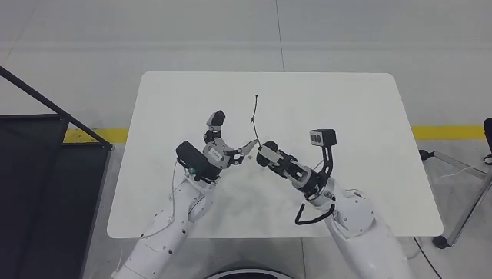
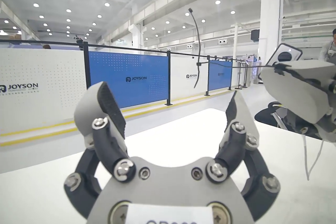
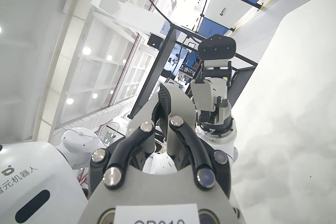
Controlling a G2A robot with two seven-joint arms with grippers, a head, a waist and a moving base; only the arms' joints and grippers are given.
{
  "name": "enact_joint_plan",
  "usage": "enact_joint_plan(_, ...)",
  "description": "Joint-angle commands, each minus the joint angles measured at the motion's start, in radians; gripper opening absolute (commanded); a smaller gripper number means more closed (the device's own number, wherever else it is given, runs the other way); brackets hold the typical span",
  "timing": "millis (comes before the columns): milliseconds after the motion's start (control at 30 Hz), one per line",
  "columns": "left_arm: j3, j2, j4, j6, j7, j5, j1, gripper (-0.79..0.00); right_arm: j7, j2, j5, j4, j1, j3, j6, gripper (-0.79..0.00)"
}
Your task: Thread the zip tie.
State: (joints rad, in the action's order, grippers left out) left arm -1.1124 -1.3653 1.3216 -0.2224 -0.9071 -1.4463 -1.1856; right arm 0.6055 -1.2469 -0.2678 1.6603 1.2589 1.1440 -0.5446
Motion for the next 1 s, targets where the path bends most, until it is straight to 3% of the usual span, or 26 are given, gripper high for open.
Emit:
enact_joint_plan(0, 0.008, -0.002, -0.007, 0.007, -0.005, -0.002, 0.004, -0.219, 0.003, -0.001, -0.005, -0.006, -0.006, -0.004, 0.007, -0.785)
enact_joint_plan(233, 0.015, -0.010, -0.017, 0.028, -0.020, 0.018, 0.015, -0.252, 0.001, -0.004, -0.003, -0.021, -0.021, -0.019, 0.020, -0.785)
enact_joint_plan(433, 0.030, -0.017, -0.035, 0.033, -0.018, 0.023, 0.031, -0.394, 0.004, -0.005, -0.006, -0.024, -0.022, -0.023, 0.017, -0.785)
enact_joint_plan(767, 0.043, -0.025, -0.056, 0.036, -0.035, 0.021, 0.049, -0.440, 0.008, -0.006, -0.012, -0.028, -0.026, -0.025, 0.026, -0.785)
enact_joint_plan(967, 0.048, -0.029, -0.067, 0.050, -0.041, 0.017, 0.057, -0.529, 0.012, -0.006, -0.013, -0.030, -0.026, -0.025, 0.028, -0.785)
